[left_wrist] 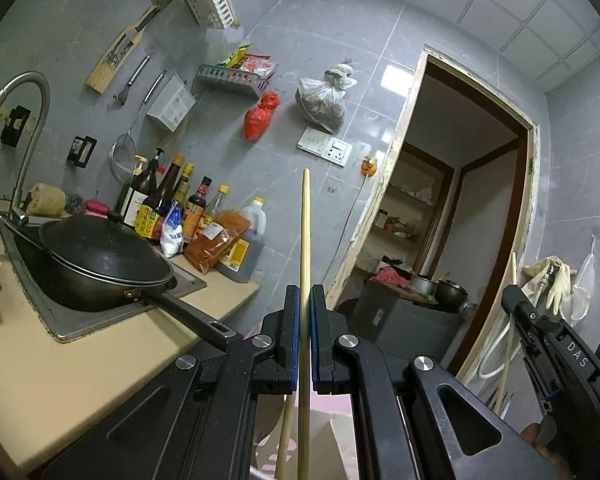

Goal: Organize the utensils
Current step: 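Lower both chopsticks into the caddy and open both grippers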

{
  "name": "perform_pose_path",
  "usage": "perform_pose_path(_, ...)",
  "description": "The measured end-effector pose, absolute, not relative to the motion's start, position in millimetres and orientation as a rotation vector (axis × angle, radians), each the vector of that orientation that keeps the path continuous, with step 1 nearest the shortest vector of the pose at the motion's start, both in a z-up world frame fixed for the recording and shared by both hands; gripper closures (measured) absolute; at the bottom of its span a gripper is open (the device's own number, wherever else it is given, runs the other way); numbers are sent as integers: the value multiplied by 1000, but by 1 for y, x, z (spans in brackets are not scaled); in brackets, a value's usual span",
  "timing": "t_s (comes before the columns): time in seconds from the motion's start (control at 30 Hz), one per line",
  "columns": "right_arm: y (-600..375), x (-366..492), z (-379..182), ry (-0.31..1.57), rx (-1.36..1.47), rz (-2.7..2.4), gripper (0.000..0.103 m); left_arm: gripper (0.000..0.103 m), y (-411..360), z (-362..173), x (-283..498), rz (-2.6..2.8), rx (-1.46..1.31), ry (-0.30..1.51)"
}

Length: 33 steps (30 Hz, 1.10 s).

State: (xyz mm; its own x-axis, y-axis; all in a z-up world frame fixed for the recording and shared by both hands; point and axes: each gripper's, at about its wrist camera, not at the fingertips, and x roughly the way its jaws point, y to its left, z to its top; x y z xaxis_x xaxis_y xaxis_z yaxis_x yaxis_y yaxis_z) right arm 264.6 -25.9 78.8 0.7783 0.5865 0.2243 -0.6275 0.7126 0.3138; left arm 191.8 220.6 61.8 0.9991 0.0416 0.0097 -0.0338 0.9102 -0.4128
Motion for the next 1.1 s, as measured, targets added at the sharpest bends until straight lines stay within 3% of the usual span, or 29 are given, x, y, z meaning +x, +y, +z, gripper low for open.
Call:
perform_pose_path(0.73,-20,258,66,-101,285,729,98,97,196,52,186,42,-292,47)
perform_pose_path(0.8,-21,256,66,-107,282,729,94,88,197,52,185,39,-296,48)
perform_pose_path(0.87,-22,255,66,-112,282,727,85,72,200,53,182,30,-316,41)
perform_pose_path(0.9,-22,255,67,-113,285,726,79,70,201,54,180,26,-325,33)
perform_pose_path(1.03,-25,252,72,-119,284,709,76,68,201,59,175,35,-328,32)
perform_pose_path(1.1,-28,249,76,-115,287,696,61,63,202,62,173,37,-329,56)
